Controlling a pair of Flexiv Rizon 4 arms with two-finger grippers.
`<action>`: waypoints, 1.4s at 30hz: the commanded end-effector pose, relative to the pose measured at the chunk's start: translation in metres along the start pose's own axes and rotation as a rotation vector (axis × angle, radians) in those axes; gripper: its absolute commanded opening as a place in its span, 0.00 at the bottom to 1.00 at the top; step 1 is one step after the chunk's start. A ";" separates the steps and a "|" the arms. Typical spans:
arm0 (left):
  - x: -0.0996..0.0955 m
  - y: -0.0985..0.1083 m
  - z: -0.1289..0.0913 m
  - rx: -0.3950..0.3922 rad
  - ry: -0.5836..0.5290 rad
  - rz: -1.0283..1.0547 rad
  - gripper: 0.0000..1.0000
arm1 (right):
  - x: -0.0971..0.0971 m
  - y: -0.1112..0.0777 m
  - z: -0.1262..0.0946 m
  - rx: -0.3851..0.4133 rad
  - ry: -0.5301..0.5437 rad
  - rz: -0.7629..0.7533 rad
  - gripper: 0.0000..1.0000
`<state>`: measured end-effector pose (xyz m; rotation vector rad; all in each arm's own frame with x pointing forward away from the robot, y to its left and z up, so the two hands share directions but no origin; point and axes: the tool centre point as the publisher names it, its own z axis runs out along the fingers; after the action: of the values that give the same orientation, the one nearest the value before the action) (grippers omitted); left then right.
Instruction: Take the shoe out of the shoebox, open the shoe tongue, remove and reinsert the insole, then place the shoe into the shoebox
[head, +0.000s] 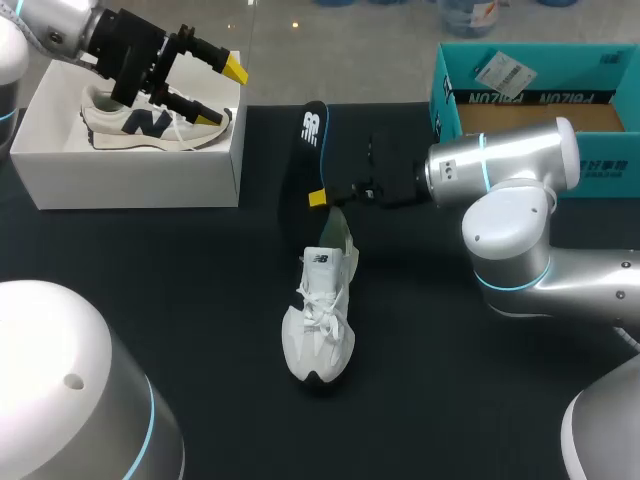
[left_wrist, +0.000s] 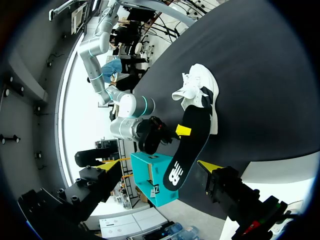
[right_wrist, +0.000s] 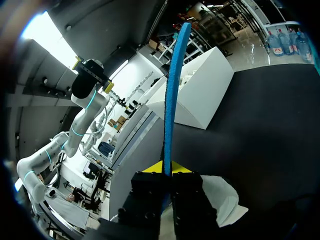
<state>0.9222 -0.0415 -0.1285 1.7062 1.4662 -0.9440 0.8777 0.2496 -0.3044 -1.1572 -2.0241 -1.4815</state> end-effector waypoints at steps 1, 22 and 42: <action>0.000 -0.001 0.000 -0.001 0.003 0.001 1.00 | 0.007 0.001 -0.007 -0.013 -0.029 -0.016 0.00; 0.000 -0.001 0.000 -0.001 0.003 0.001 1.00 | -0.006 0.028 -0.027 -0.107 -0.061 -0.281 0.00; 0.000 -0.001 0.000 -0.001 0.003 0.001 1.00 | -0.013 0.024 -0.026 -0.091 0.049 -0.278 0.00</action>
<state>0.9222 -0.0414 -0.1285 1.7063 1.4663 -0.9440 0.8997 0.2209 -0.2895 -0.8852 -2.1683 -1.7339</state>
